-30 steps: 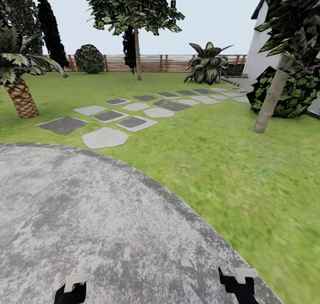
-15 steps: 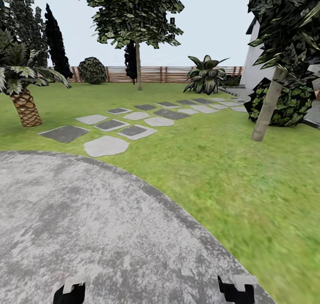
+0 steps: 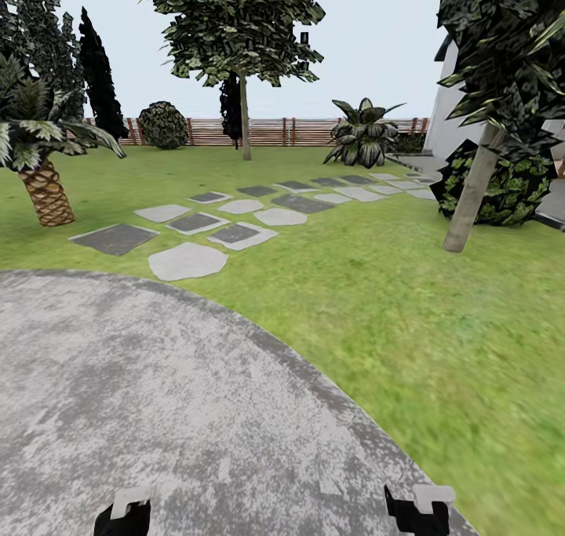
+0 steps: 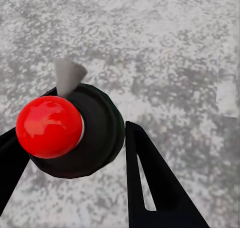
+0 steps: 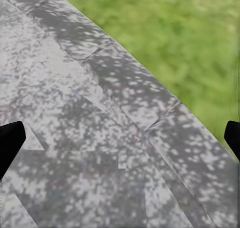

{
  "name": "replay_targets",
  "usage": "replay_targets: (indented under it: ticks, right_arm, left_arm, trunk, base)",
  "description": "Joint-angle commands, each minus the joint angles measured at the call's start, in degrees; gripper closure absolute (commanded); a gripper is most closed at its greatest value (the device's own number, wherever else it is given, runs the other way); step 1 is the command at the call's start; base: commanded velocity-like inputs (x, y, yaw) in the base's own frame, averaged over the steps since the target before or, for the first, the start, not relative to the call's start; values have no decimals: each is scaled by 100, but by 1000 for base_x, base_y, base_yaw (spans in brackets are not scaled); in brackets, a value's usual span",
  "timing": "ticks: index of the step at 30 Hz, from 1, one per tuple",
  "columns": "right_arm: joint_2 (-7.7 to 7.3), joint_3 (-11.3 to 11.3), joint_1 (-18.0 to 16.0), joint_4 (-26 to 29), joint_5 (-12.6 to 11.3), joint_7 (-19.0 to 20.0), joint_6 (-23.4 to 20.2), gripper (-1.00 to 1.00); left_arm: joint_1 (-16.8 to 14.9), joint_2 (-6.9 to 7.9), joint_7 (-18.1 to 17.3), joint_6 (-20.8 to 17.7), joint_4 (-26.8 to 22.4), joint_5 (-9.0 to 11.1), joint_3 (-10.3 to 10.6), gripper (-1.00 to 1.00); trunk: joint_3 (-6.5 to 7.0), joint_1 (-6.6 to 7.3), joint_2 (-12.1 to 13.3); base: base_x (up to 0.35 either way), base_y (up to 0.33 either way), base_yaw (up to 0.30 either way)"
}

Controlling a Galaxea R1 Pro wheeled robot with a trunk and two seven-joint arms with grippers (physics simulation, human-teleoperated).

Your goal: In the garden, pick up the pesticide atomizer on the floor and spray pesticide onto both trees until each tree trunk is fully covered.

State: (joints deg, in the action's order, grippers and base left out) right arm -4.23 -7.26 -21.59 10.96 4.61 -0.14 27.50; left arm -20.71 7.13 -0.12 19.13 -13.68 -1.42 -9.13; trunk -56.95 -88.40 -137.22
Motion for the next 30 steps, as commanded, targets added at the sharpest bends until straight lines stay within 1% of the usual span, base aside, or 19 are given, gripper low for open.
replay_targets:
  ticks: [1, 9, 17, 27, 30]
  right_arm:
    - [2, -39, -3, -6, 49, 1, 19, -100]
    - [1, -39, -3, -6, 49, -4, 19, -100]
    - [1, -39, -3, -6, 49, -4, 19, -100]
    - [1, -39, -3, -6, 49, -4, 19, -100]
    - [5, -39, -3, -6, 49, -3, 19, -100]
  left_arm:
    - [-3, -1, 4, 20, 6, -16, -18, 100]
    - [-3, -1, 4, 21, 6, -16, -18, 100]
    - [-3, -3, 4, 21, 6, -16, -18, 100]
    - [-3, -9, 4, 28, 2, -19, -10, 100]
    - [-3, -22, 19, 22, 2, -9, -18, 100]
  trunk:
    - [14, 24, 40]
    - [155, 199, 360]
    - [269, 375, 681]
    - [223, 375, 681]
    - [210, 375, 681]
  base:
    - [0, 0, 0]
    - [0, 0, 13]
    - [0, 0, 232]
    - [0, 0, 240]
    - [206, 0, 153]
